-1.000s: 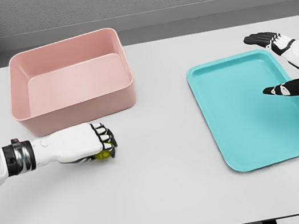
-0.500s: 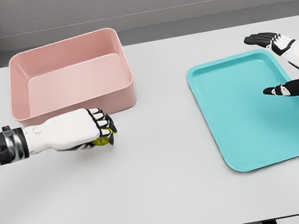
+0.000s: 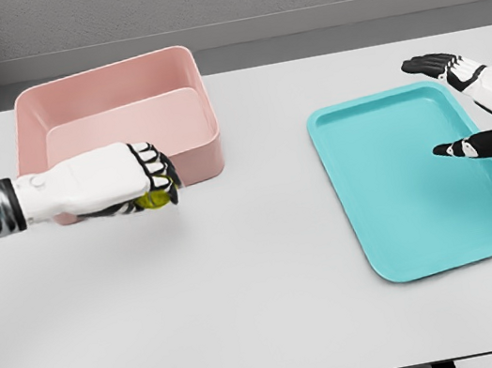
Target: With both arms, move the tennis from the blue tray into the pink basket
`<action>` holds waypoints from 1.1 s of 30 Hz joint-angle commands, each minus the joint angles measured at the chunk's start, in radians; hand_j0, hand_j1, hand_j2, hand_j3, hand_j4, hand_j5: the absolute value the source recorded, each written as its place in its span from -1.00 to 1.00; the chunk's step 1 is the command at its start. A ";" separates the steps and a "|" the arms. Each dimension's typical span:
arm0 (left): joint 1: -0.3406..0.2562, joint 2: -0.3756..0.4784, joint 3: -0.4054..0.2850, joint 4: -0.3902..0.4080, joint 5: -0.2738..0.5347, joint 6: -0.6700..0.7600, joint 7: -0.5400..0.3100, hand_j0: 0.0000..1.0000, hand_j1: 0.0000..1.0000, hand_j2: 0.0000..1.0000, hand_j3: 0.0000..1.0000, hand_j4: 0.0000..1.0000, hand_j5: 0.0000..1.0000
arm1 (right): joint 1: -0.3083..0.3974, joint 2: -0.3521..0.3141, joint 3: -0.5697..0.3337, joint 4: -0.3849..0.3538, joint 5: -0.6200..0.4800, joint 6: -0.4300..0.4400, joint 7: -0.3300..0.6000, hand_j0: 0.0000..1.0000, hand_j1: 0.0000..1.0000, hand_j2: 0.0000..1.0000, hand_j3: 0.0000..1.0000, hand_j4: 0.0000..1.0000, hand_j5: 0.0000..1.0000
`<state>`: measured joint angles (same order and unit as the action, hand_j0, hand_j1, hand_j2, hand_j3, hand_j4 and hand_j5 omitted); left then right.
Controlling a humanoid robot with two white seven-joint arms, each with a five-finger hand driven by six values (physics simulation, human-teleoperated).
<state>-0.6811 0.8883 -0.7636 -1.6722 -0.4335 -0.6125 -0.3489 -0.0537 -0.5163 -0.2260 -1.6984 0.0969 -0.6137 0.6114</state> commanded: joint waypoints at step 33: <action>-0.238 -0.154 -0.005 0.437 0.027 0.002 -0.004 0.13 0.13 0.13 0.13 0.13 0.13 | -0.002 -0.001 -0.001 0.002 -0.008 0.003 -0.001 1.00 1.00 1.00 1.00 1.00 1.00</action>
<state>-0.9235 0.7495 -0.7693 -1.2705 -0.4119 -0.6129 -0.3530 -0.0552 -0.5163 -0.2269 -1.6961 0.0969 -0.6137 0.6114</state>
